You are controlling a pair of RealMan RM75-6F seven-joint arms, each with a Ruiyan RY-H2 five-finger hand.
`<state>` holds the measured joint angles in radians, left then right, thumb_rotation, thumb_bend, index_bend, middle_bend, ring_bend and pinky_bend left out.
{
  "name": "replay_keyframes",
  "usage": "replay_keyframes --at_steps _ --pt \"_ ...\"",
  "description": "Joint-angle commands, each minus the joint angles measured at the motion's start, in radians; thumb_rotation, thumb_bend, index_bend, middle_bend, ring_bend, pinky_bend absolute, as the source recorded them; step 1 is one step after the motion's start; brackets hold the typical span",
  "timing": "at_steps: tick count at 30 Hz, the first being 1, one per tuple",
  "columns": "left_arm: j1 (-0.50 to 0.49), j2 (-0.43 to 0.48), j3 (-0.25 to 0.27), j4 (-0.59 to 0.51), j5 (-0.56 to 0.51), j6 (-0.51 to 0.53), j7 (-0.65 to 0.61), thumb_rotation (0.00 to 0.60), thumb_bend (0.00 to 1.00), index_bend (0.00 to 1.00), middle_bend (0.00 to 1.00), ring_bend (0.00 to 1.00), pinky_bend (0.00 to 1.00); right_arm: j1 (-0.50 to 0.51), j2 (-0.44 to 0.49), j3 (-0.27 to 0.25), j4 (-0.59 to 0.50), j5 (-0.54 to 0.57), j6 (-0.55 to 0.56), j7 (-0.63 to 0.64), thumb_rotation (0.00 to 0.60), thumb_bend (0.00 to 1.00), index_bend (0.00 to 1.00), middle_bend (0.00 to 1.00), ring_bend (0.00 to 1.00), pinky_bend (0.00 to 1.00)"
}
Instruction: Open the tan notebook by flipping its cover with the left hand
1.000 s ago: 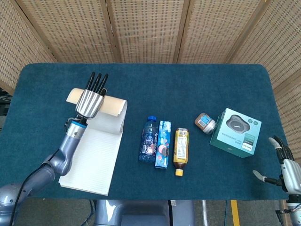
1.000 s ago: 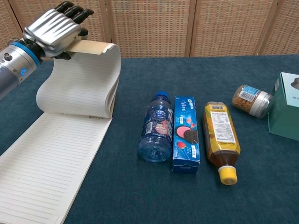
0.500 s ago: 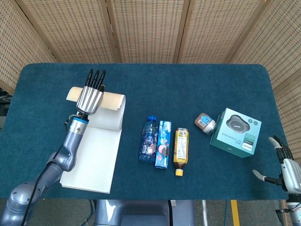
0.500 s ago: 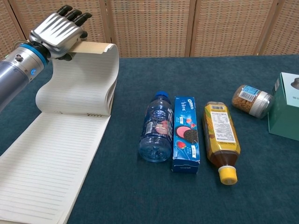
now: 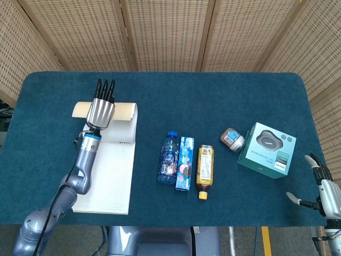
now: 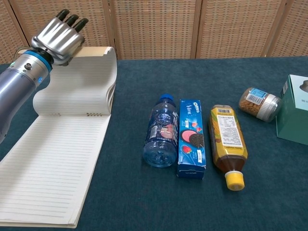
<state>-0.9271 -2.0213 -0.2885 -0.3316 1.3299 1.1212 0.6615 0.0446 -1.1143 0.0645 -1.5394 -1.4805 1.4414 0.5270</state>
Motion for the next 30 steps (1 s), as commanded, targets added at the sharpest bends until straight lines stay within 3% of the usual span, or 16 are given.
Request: replay_keyframes --at_steps 1,8,18,22,24,30 --pt "0.002 -0.007 -0.006 0.004 -0.018 -0.018 0.033 0.600 0.50 0.25 0.00 0.00 0.00 0.000 0.001 0.000 0.000 -0.001 0.001 -0.001 0.600 0.05 0.01 0.00 0.00 0.00" --pt "0.006 -0.001 -0.013 -0.015 -0.040 -0.022 0.078 0.600 0.37 0.09 0.00 0.00 0.00 -0.001 0.001 0.001 -0.003 -0.002 0.004 -0.001 0.600 0.05 0.01 0.00 0.00 0.00" --pt "0.021 0.027 -0.027 -0.093 -0.064 0.014 0.047 0.600 0.36 0.08 0.00 0.00 0.00 -0.001 0.002 0.000 -0.004 -0.003 0.002 -0.002 0.600 0.05 0.01 0.00 0.00 0.00" --pt "0.055 0.062 -0.041 -0.219 -0.081 0.052 -0.006 0.600 0.30 0.08 0.00 0.00 0.00 0.000 0.003 -0.001 -0.004 -0.002 0.000 -0.002 0.600 0.05 0.01 0.00 0.00 0.00" --pt "0.075 0.087 -0.043 -0.292 -0.085 0.072 -0.019 0.600 0.22 0.08 0.00 0.00 0.00 0.000 0.002 -0.001 -0.002 -0.003 0.001 -0.003 0.600 0.05 0.01 0.00 0.00 0.00" --pt "0.173 0.183 -0.020 -0.550 -0.066 0.175 -0.078 0.600 0.08 0.08 0.00 0.00 0.00 -0.001 0.003 -0.002 -0.003 -0.006 0.003 -0.011 0.600 0.05 0.01 0.00 0.00 0.00"
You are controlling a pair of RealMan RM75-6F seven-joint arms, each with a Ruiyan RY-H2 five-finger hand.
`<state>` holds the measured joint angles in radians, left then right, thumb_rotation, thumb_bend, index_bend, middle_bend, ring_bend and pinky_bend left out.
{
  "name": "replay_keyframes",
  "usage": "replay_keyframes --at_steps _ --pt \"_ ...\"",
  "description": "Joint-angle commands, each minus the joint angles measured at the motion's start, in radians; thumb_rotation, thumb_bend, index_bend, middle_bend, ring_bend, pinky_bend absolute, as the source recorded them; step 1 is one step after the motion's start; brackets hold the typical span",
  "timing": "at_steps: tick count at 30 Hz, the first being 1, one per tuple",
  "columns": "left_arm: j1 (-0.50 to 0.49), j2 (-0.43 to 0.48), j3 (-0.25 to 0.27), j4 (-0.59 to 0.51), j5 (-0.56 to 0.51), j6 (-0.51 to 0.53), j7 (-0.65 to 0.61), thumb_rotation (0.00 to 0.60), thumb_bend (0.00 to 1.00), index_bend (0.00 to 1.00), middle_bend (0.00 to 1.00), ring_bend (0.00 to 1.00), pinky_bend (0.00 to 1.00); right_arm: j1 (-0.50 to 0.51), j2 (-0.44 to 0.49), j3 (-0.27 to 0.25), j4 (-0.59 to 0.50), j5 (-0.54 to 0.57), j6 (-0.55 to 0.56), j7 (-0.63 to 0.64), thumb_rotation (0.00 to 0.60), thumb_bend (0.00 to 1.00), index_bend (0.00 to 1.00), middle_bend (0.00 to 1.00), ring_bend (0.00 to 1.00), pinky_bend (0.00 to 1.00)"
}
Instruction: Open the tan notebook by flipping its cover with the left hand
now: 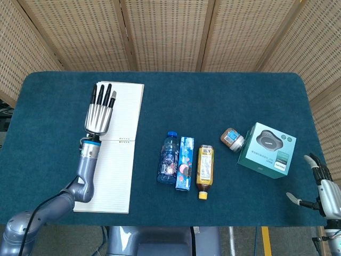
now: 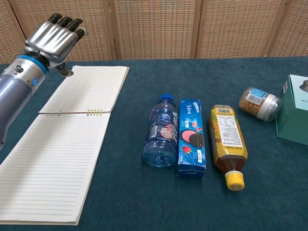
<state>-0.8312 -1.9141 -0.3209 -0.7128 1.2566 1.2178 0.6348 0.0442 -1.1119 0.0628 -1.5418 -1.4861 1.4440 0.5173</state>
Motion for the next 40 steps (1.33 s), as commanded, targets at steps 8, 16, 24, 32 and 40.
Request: replay_keyframes --at_steps 8,16,24,32,40 --pt "0.288 0.305 0.109 -0.674 0.014 0.209 -0.052 0.600 0.06 0.08 0.00 0.00 0.00 -0.001 -0.001 0.000 -0.003 0.000 0.005 -0.021 0.600 0.05 0.01 0.00 0.00 0.00" --pt "0.450 0.442 0.238 -0.885 0.022 0.285 -0.104 0.600 0.05 0.07 0.00 0.00 0.00 -0.002 -0.003 -0.002 -0.007 -0.004 0.009 -0.038 0.600 0.05 0.01 0.00 0.00 0.00" --pt "0.551 0.466 0.330 -0.877 0.103 0.367 -0.151 0.600 0.05 0.07 0.00 0.00 0.00 -0.004 -0.005 0.000 -0.004 -0.005 0.018 -0.071 0.600 0.05 0.01 0.00 0.00 0.00" --pt "0.597 0.478 0.345 -0.849 0.131 0.380 -0.226 0.600 0.05 0.07 0.00 0.00 0.00 -0.012 -0.025 0.016 0.031 -0.016 0.075 -0.171 0.600 0.05 0.01 0.00 0.00 0.00" --pt "0.631 0.495 0.338 -0.829 0.143 0.394 -0.248 0.600 0.05 0.07 0.00 0.00 0.00 -0.009 -0.033 0.014 0.034 -0.018 0.069 -0.169 0.600 0.05 0.01 0.00 0.00 0.00"
